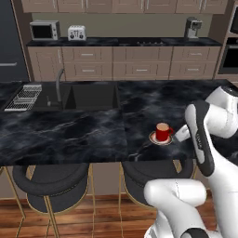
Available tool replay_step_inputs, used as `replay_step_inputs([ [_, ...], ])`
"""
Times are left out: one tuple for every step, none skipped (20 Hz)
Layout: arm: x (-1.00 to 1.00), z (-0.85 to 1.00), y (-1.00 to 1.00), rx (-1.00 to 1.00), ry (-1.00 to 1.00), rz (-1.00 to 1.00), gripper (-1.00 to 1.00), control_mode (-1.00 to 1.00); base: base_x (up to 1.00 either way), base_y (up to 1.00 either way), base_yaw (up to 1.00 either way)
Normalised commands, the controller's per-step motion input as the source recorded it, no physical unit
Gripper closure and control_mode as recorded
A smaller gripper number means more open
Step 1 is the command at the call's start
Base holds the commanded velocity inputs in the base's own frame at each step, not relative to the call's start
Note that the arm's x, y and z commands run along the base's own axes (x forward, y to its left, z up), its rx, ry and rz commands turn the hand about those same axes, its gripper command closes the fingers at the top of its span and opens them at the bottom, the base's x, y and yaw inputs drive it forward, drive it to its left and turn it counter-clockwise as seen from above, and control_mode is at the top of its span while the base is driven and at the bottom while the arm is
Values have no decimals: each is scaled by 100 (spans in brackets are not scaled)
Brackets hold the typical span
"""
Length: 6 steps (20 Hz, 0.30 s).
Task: Pick the cup of tea, navigate to the dining table, and place it on the saucer.
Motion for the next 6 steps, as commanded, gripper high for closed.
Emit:
replay_step_inputs([
  [-100, 41, 8, 3, 1, -35, -100, -100, 0, 0, 0],
  [-100, 36, 11, 1, 0, -33, -100, -100, 0, 0, 0],
  [-100, 36, 18, 0, 0, -29, -100, -100, 0, 0, 0],
  [-100, 36, 25, 0, 0, -26, -100, -100, 0, 0, 0],
  [-100, 46, 31, 0, -7, -20, -100, -100, 0, 0, 0],
  [-100, 46, 31, 0, -9, -20, -100, -100, 0, 0, 0],
])
